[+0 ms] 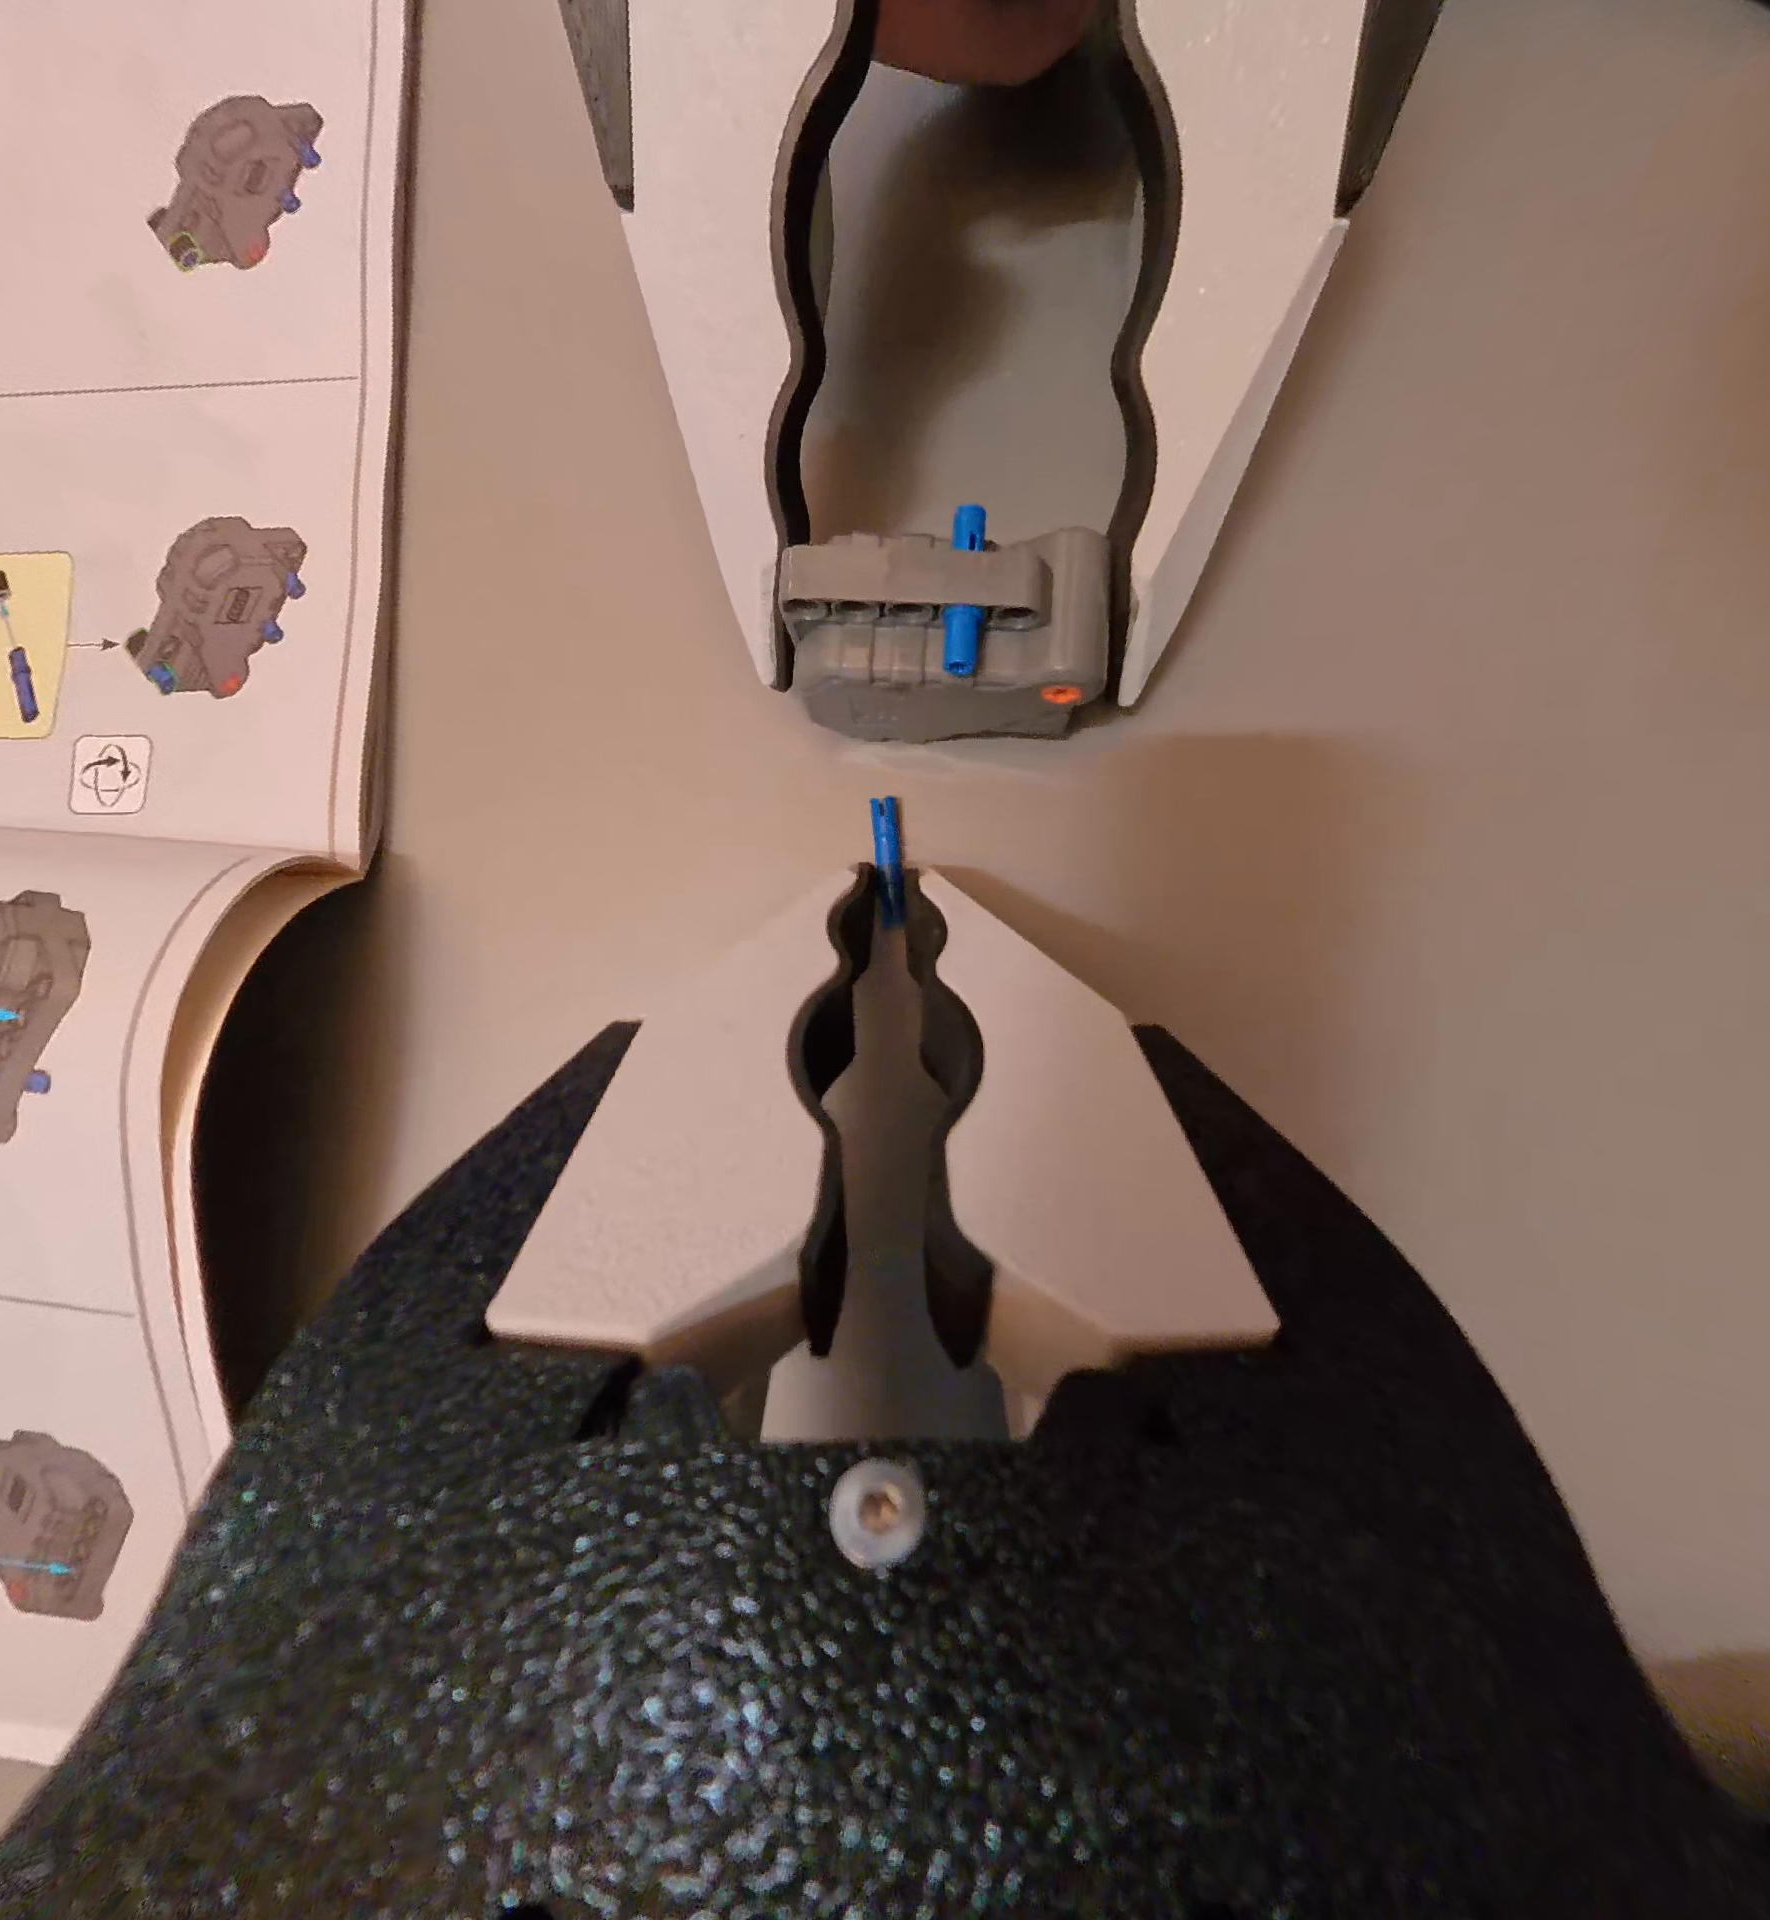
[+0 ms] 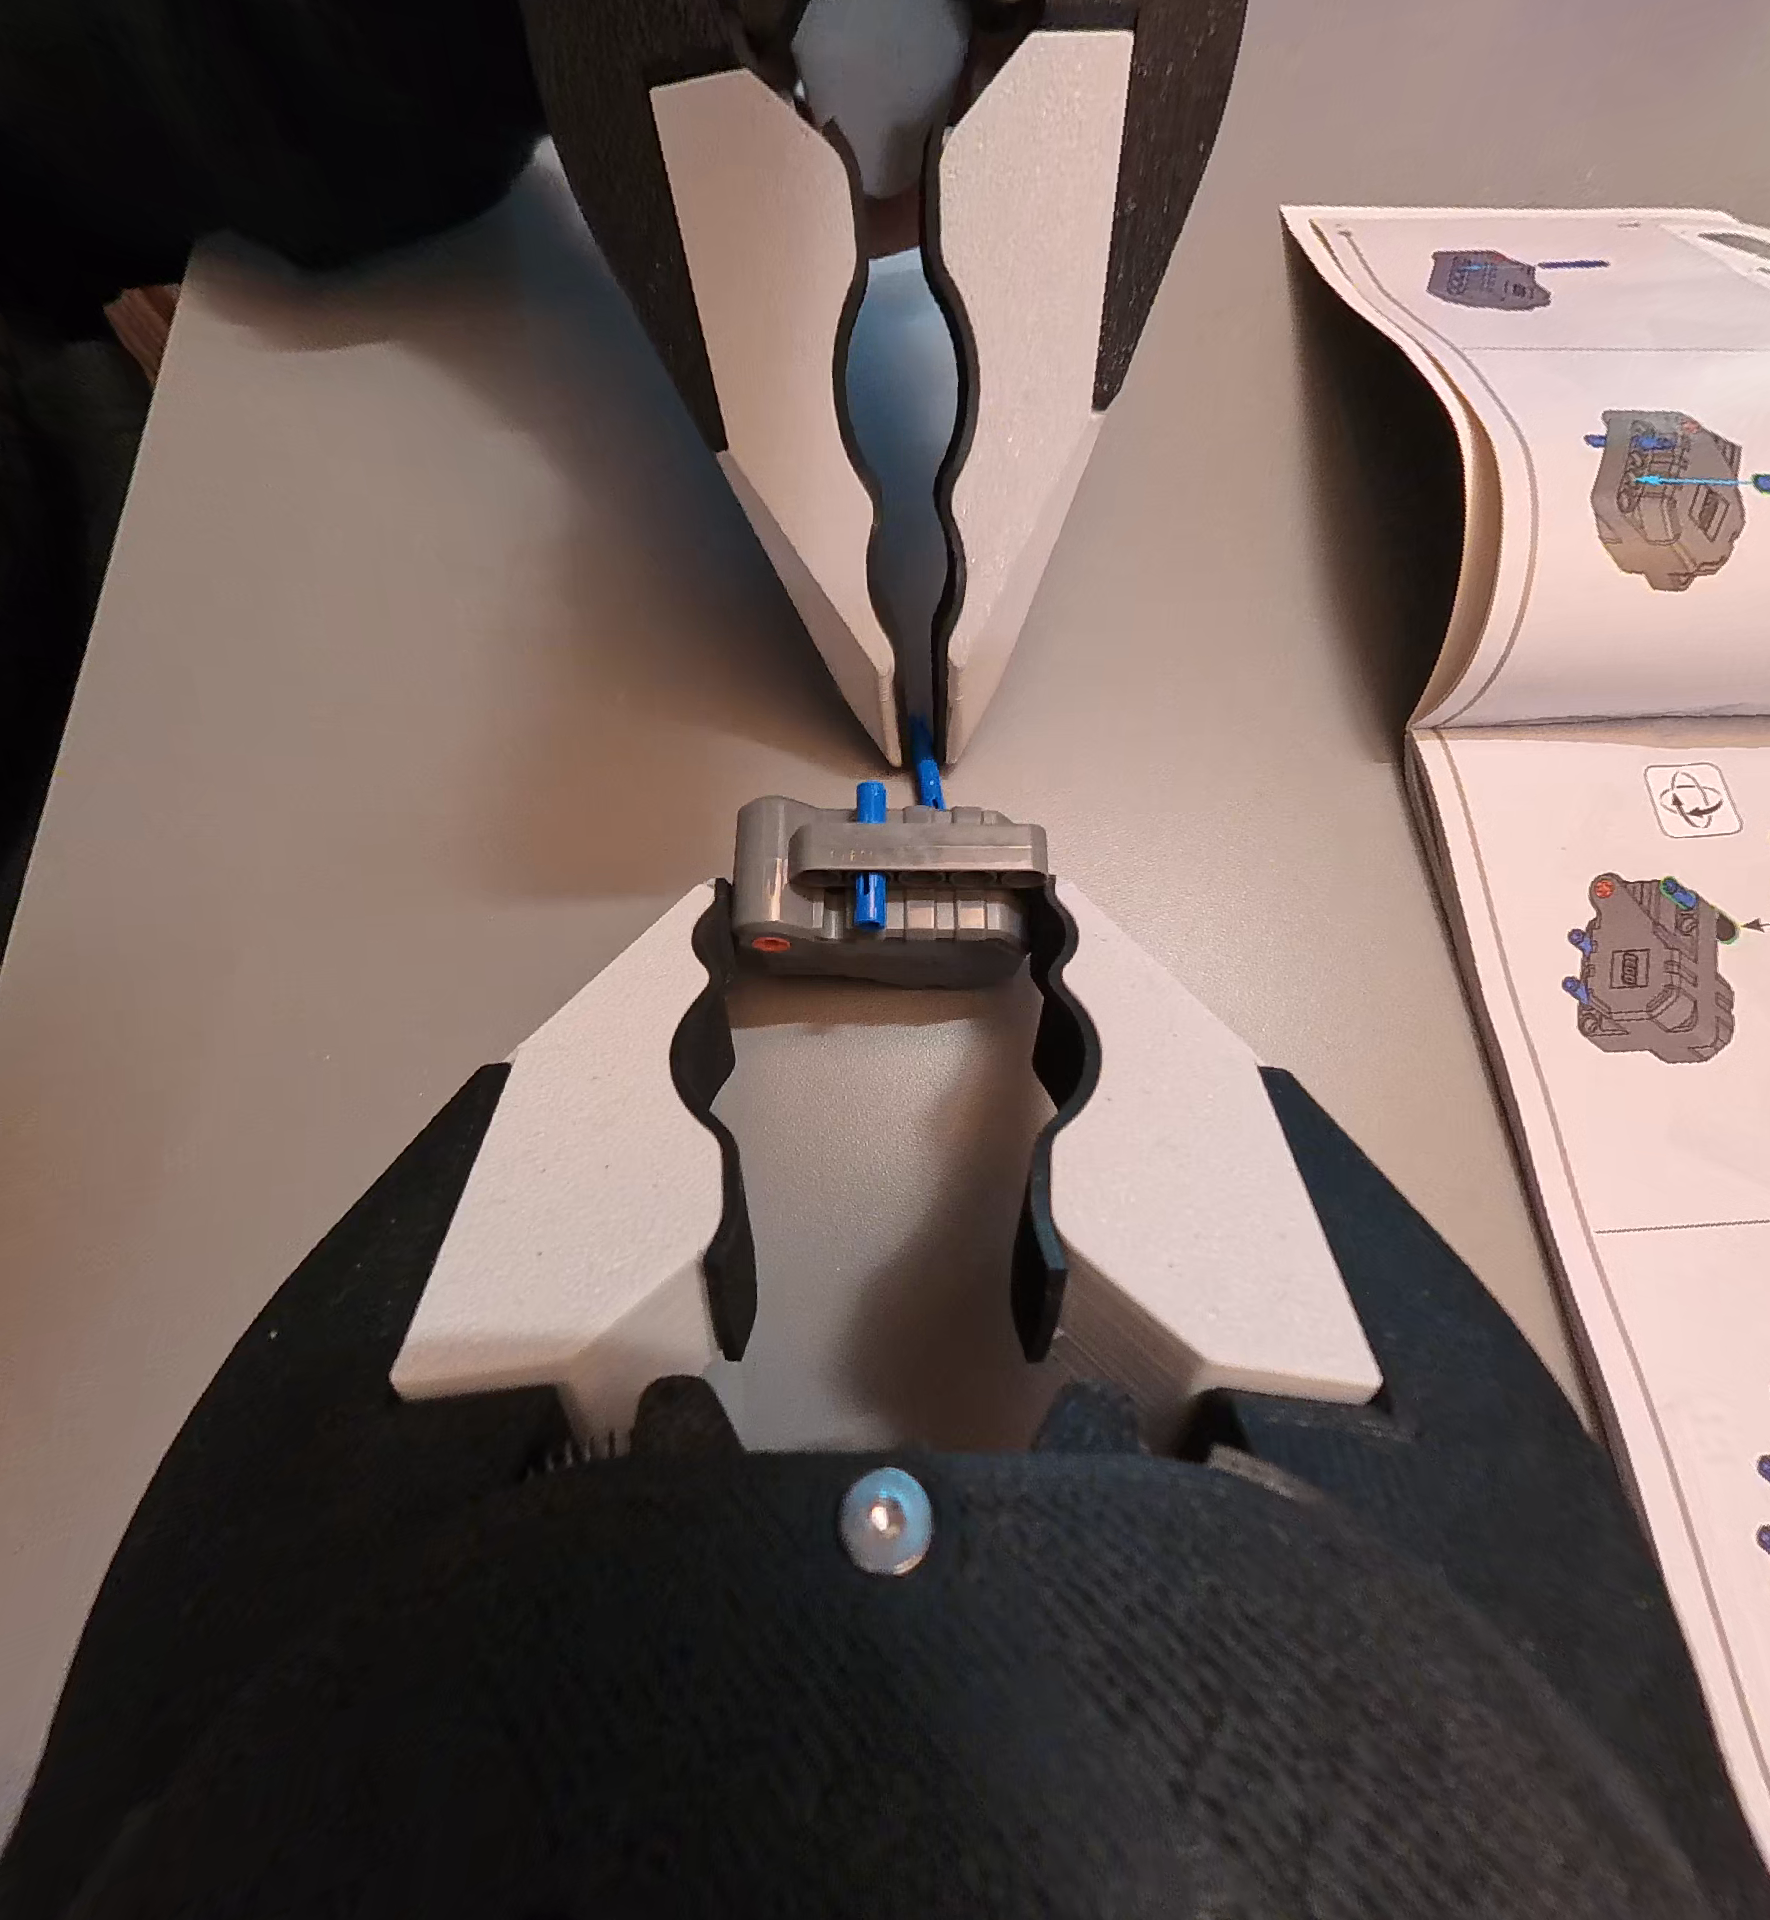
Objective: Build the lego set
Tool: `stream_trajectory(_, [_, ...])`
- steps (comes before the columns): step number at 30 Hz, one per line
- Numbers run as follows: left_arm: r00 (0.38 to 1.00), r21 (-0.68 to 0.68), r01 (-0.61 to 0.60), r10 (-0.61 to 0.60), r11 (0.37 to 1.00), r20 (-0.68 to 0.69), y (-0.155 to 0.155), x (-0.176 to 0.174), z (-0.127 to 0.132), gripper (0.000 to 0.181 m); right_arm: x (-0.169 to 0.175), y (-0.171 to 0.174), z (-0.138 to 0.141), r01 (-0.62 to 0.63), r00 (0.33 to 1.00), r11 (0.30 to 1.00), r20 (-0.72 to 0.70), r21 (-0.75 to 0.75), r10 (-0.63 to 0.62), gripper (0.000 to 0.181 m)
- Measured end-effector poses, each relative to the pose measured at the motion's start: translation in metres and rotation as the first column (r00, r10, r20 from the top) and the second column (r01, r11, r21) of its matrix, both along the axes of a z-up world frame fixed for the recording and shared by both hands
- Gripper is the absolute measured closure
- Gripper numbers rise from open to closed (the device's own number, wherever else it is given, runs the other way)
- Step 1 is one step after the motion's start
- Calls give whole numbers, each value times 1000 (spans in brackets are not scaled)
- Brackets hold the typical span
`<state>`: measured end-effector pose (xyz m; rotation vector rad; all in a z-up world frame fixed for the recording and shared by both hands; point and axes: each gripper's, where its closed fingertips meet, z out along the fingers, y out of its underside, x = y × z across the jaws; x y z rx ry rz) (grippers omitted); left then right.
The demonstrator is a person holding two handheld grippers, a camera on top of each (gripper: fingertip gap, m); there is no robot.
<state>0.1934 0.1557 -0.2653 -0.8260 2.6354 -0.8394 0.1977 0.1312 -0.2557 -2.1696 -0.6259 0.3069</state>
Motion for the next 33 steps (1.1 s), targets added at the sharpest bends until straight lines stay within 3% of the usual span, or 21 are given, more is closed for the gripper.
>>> stream_trajectory(1, [1000,10,16,-16,1000,16,0,0,0,179,0,0,0,0,1000,1000,0,0,0,125])
stream_trajectory(6, [987,98,78,-91,992,129,2,4,5,179,0,0,0,-1,1000,1000,-3,-2,1,125])
stream_trajectory(11, [973,15,85,-86,996,214,-5,8,27,179,0,0,0,-1,1000,1000,-1,-2,1,125])
stream_trajectory(25, [991,-48,62,-55,997,125,-16,11,33,180,-1,0,0,-4,1000,1000,0,-2,4,125])
stream_trajectory(33, [998,5,36,-36,999,58,-15,9,30,180,-2,1,0,-9,1000,1000,6,1,9,125])
